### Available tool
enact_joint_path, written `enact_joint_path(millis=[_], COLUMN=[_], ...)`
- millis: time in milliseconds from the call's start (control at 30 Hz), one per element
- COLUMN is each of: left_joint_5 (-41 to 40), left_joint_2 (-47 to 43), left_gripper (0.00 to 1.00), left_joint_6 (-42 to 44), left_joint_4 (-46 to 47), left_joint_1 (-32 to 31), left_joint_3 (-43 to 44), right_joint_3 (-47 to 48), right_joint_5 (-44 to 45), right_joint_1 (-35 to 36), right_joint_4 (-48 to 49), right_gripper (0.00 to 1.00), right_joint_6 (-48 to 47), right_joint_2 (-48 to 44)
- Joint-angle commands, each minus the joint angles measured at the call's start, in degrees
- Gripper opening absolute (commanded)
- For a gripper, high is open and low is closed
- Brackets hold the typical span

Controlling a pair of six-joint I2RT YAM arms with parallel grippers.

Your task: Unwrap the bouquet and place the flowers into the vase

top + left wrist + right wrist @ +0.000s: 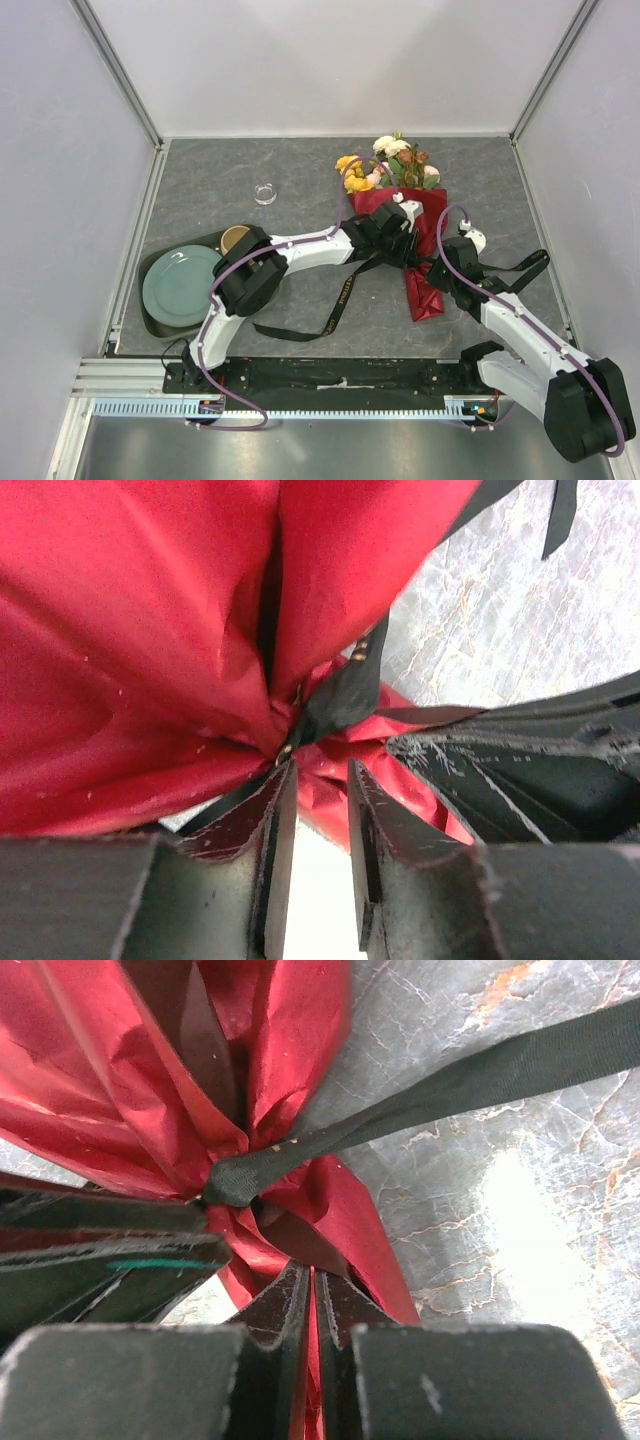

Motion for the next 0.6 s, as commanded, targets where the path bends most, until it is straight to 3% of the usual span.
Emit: enact_joint_path(millis=[0,200,400,567], left_joint_5=[-1.8,-3.0,-1.9,-3.9], left_joint_2=[-4.7,-5.6,-1.7,-0.2], left_gripper=[0.35,0.34,0.27,0.28], left_joint_6=[2.8,3.8,4.2,6.3], left_joint_4=[-1.4,-1.7,-2.6,-4.1], left_joint_1=[-0.1,-0.1,0.1,0.1], left_joint_3=[-1.6,-2.7,0.7,2.8], right_joint_3=[-1.1,-1.1,-1.0,-1.2], right_joint_5=[-0.4,-1.8,-2.9,-3.1], right_joint_1=[-1.0,-1.3,-1.4,-1.4], right_joint_4=[1.7,2.3,2.2,2.1], right_gripper=[0.10,0.10,0.10,0.10], right_joint_6=[0.7,0.7,0.8,0.7], right_joint_2=[0.8,0.9,0.1,-0.6])
